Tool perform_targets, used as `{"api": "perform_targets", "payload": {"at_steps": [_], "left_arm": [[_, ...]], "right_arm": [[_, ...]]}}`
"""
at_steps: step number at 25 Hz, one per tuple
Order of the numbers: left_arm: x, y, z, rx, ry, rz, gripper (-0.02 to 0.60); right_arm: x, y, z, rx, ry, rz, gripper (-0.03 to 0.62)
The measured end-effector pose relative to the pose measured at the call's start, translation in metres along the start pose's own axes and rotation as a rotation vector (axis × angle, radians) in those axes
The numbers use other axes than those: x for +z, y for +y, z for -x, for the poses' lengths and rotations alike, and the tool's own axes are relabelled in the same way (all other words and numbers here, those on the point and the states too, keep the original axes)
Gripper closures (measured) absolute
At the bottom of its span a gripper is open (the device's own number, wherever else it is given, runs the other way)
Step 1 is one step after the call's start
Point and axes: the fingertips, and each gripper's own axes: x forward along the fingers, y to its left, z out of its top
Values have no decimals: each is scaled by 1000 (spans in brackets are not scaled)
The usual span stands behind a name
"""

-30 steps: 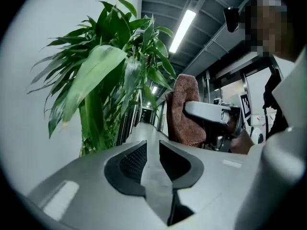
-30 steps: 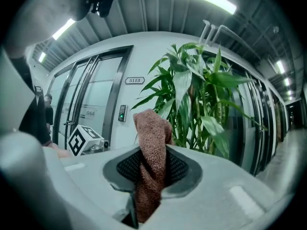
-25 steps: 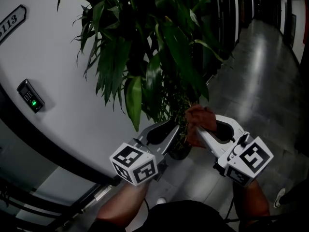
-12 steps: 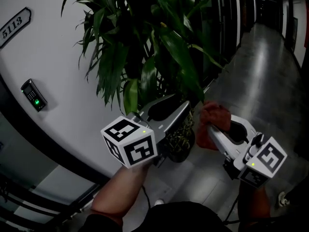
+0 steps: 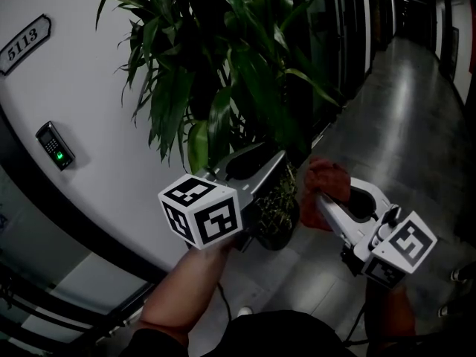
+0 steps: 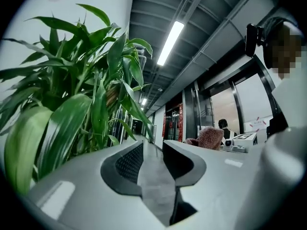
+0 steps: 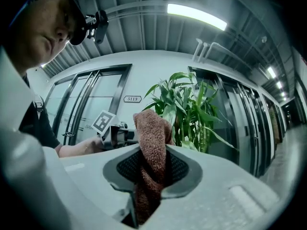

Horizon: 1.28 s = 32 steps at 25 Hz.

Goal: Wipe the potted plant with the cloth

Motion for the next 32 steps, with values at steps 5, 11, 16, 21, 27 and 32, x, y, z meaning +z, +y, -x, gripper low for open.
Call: {"api": "perform_targets", "payload": {"at_steps": [5, 11, 16, 21, 27, 32], "left_arm": [[4, 5, -2, 14, -5, -4, 434], [5, 22, -15, 51, 20, -15, 472], [-1, 23, -16, 52, 25, -12, 563], [-9, 28, -11, 76, 46, -15, 565], [-23, 34, 0, 85, 45, 12, 565], [-40, 32, 12, 86, 53, 36, 565]], "right_arm": [[-1, -2, 0, -4, 2, 11, 523], [1, -1, -2, 3, 0, 21, 523], [0, -7, -1, -13, 3, 18, 523], [1, -12, -10, -17, 2, 12, 523], [4, -14, -37, -12, 4, 35, 523], [10, -4, -54, 20, 11, 55, 523]]}}
